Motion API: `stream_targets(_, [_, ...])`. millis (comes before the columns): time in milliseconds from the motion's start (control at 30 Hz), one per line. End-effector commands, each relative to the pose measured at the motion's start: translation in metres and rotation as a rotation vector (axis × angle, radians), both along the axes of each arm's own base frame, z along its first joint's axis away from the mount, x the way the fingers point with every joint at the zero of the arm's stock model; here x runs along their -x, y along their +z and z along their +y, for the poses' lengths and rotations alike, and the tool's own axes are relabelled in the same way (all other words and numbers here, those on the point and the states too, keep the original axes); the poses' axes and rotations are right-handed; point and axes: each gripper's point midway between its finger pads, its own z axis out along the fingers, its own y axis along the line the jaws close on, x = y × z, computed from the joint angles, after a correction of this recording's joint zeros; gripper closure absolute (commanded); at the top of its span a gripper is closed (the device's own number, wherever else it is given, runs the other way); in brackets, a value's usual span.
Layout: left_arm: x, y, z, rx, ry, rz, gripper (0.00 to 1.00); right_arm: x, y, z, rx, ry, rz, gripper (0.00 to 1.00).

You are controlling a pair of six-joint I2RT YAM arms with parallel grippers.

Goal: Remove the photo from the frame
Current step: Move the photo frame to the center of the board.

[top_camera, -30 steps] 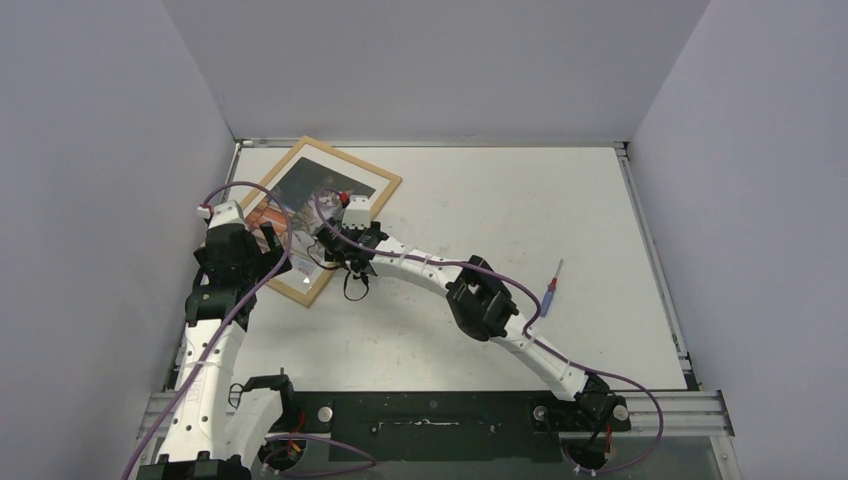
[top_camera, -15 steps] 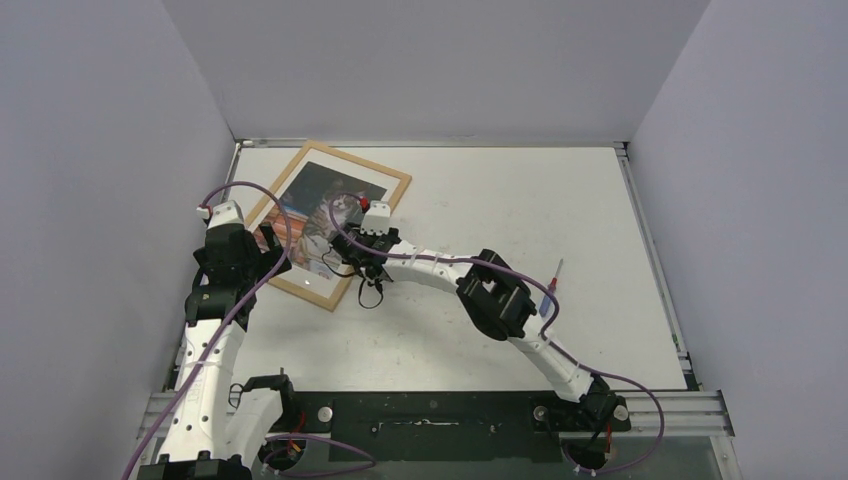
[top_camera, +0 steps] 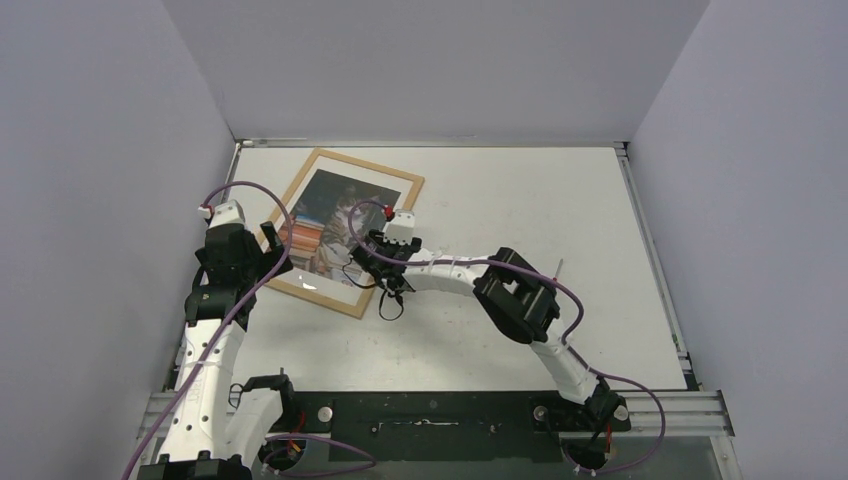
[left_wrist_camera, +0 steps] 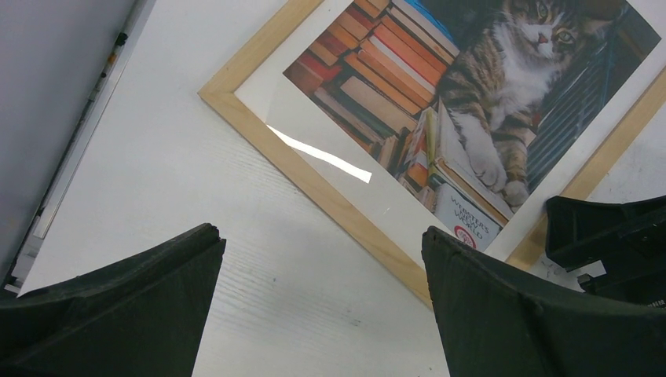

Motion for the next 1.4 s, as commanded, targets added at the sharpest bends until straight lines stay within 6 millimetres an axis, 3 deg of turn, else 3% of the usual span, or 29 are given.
stream_targets(0, [-0.007, 0.011, -0.002, 0.010, -0.012, -0.052, 0.03, 0.049, -0.067, -0.086, 0.332, 0.030, 0.215, 0.35])
stream_targets(200, [-0.007, 0.012, -0.005, 0.020, -0.028, -0.057, 0.03, 0.058, -0.056, -0.111, 0.352, 0.014, 0.198, 0.34])
stream_targets(333, [-0.006, 0.013, -0.007, 0.028, -0.040, -0.064, 0.03, 0.060, -0.043, -0.113, 0.331, 0.023, 0.178, 0.34])
stream_targets(500, [-0.006, 0.011, -0.010, 0.036, -0.048, -0.063, 0.03, 0.059, -0.030, -0.100, 0.299, 0.050, 0.167, 0.33])
stream_targets(767, [-0.007, 0.011, -0.011, 0.042, -0.053, -0.060, 0.03, 0.064, -0.016, -0.063, 0.169, 0.169, 0.174, 0.28])
stream_targets(967, [-0.008, 0.010, -0.012, 0.044, -0.057, -0.059, 0.03, 0.064, -0.024, -0.037, 0.098, 0.228, 0.199, 0.28])
stream_targets(1367, [-0.005, 0.012, -0.011, 0.040, -0.052, -0.069, 0.03, 0.067, -0.048, -0.070, 0.244, 0.178, 0.224, 0.32])
